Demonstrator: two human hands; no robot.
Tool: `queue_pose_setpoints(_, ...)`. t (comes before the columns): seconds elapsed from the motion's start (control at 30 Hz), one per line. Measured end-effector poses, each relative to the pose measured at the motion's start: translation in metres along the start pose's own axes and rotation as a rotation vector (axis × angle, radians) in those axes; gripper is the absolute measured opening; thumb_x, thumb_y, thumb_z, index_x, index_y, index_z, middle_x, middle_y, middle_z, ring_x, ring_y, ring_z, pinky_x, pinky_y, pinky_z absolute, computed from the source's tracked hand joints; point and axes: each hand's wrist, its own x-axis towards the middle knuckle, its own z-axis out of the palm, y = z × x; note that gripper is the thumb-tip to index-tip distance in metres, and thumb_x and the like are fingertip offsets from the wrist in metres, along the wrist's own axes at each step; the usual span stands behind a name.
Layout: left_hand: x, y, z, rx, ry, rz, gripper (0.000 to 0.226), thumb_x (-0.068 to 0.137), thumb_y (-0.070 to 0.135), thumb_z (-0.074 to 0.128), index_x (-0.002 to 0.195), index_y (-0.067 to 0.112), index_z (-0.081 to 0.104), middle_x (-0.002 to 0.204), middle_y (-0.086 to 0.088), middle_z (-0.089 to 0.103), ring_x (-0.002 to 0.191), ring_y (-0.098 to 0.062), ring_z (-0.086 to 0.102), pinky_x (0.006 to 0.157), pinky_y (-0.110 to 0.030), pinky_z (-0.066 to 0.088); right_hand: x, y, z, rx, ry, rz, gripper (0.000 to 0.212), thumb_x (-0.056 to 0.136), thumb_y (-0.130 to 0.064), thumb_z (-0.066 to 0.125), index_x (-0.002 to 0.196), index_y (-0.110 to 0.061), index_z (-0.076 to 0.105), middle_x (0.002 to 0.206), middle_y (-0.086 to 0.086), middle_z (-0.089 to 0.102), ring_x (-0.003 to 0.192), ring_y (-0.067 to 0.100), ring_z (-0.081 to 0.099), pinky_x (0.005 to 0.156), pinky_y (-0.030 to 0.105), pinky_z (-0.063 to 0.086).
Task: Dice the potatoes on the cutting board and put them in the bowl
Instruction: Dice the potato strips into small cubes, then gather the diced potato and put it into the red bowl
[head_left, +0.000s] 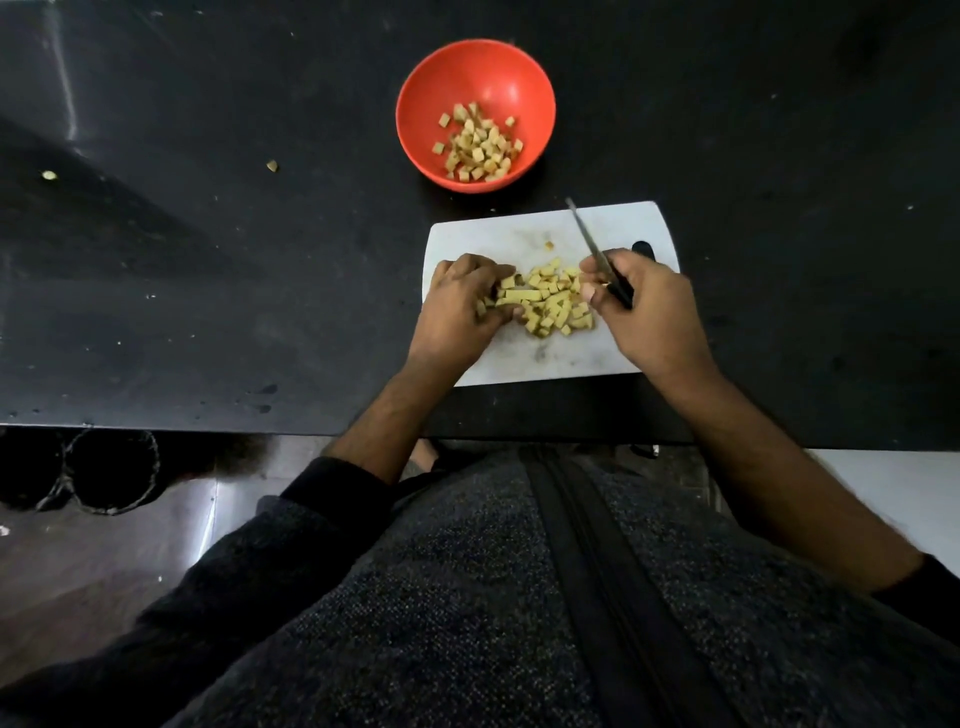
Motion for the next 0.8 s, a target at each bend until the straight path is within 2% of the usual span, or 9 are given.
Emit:
queue_pose_setpoints(0.07,0.001,0.000,0.001,-0.008,0.018,-0.005,0.042,0.087,0.029,0.076,0.127,0.019,0.067,0.117,0.003,0.060,0.111,-0.017,0.047,0.088,-0.017,0.032,0.002,0.006,-0.004,-0.033,0.077,0.015,0.015,0.097,-0.020,0.061,0.107,-0.012,0.068,0.097,-0.006,0.070,0.090,0.001,0.065,0.077,0.006,0.044)
queue_pose_setpoints(0.17,0.002,0.002,0.002,0.007,0.026,0.001,0.037,0.089,0.024,0.074,0.125,0.018,0.068,0.115,0.002,0.061,0.110,-0.020,0.050,0.088,-0.017,0.034,0.007,0.025,-0.009,-0.332,0.080,0.042,0.029,0.101,-0.035,0.049,0.113,-0.011,0.062,0.106,0.007,0.061,0.098,0.023,0.059,0.078,0.029,0.047)
queue_pose_setpoints(0.27,0.002,0.000,0.004,0.010,0.052,0.000,0.035,0.090,0.021,0.073,0.124,0.015,0.069,0.115,0.000,0.061,0.109,-0.021,0.053,0.090,-0.019,0.036,0.011,0.037,-0.009,-0.504,0.038,0.036,0.036,0.102,-0.036,0.046,0.127,-0.012,0.054,0.116,0.014,0.050,0.107,0.031,0.049,0.083,0.042,0.048)
queue_pose_setpoints(0.37,0.001,0.003,0.005,0.010,0.065,0.010,0.035,0.091,0.020,0.071,0.125,0.013,0.068,0.117,-0.001,0.060,0.111,-0.021,0.054,0.093,-0.025,0.042,0.014,0.042,-0.003,-0.579,0.029,-0.003,0.043,0.101,-0.028,0.049,0.140,-0.009,0.046,0.125,0.015,0.046,0.114,0.031,0.044,0.087,0.044,0.047)
queue_pose_setpoints(0.5,0.000,0.003,0.003,-0.030,0.095,0.021,0.034,0.092,0.019,0.070,0.125,0.011,0.067,0.117,-0.003,0.059,0.111,-0.021,0.058,0.096,-0.032,0.049,0.014,0.040,0.006,-0.619,0.050,-0.004,0.045,0.100,-0.024,0.050,0.142,-0.006,0.046,0.126,0.016,0.047,0.112,0.031,0.046,0.091,0.047,0.046)
queue_pose_setpoints(0.57,-0.001,0.002,0.002,-0.050,0.111,0.022,0.033,0.094,0.021,0.068,0.124,0.010,0.068,0.117,-0.003,0.060,0.109,-0.018,0.060,0.094,-0.026,0.049,0.011,0.036,0.005,-0.621,0.088,-0.022,0.044,0.100,-0.027,0.050,0.140,-0.009,0.048,0.125,0.014,0.048,0.111,0.031,0.047,0.090,0.047,0.044)
queue_pose_setpoints(0.67,-0.003,0.001,0.000,-0.063,0.138,0.031,0.028,0.099,0.019,0.061,0.123,0.007,0.069,0.115,-0.004,0.061,0.104,-0.011,0.060,0.088,-0.005,0.040,0.005,0.026,0.010,-0.485,0.073,-0.197,0.040,0.099,-0.027,0.054,0.135,-0.010,0.054,0.123,0.010,0.050,0.113,0.025,0.048,0.090,0.042,0.049)
queue_pose_setpoints(0.73,-0.003,-0.001,0.000,-0.075,0.155,0.040,0.026,0.100,0.014,0.056,0.121,0.005,0.069,0.114,-0.005,0.062,0.102,-0.011,0.060,0.087,-0.002,0.039,0.003,0.021,0.020,-0.410,-0.050,-0.305,0.043,0.097,-0.029,0.058,0.136,-0.010,0.055,0.129,0.009,0.049,0.117,0.023,0.048,0.096,0.041,0.049)
queue_pose_setpoints(0.8,-0.004,-0.002,0.000,-0.094,0.143,0.049,0.027,0.097,0.010,0.057,0.121,0.006,0.069,0.114,-0.006,0.061,0.103,-0.013,0.061,0.088,-0.008,0.042,0.004,0.018,0.034,-0.406,-0.141,-0.345,0.052,0.095,-0.033,0.062,0.141,-0.012,0.051,0.139,0.010,0.046,0.127,0.026,0.045,0.105,0.044,0.043)
